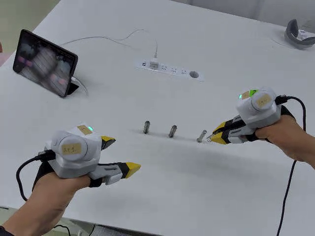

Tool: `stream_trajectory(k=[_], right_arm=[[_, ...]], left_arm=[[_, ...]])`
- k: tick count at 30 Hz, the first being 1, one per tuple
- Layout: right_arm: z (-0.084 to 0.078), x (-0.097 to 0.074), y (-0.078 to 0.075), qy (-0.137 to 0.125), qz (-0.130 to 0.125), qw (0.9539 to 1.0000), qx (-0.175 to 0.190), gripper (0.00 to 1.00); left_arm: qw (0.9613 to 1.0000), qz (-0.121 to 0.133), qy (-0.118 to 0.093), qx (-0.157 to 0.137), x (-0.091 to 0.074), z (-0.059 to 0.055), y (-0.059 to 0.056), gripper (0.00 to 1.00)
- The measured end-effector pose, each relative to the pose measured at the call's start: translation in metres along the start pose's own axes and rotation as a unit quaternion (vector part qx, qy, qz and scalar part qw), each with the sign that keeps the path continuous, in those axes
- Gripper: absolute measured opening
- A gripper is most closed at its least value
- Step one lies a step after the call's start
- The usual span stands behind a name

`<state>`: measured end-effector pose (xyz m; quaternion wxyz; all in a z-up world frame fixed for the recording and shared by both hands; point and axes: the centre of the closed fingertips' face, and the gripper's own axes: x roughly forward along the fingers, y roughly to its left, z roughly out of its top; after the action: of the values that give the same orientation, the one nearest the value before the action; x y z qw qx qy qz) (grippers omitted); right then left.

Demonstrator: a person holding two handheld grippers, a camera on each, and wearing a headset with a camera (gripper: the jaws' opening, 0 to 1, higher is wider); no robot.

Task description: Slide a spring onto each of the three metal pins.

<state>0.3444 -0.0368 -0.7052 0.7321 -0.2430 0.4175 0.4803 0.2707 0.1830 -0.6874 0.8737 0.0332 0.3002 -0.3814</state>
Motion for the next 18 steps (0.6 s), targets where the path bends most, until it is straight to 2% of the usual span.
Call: stream_trajectory(k=[9, 18], right_arm=[[0.001, 0.007, -0.015, 0.003, -0.009, 0.9999, 0.002, 0.12], [0.002, 0.013, -0.020, 0.009, -0.012, 0.9999, 0.001, 0.13]], left_arm=[[0.9999, 0.008, 0.005, -0.013, -0.003, -0.005, 0.005, 0.67], [0.9997, 0.012, 0.011, -0.020, -0.005, -0.010, 0.007, 0.69]])
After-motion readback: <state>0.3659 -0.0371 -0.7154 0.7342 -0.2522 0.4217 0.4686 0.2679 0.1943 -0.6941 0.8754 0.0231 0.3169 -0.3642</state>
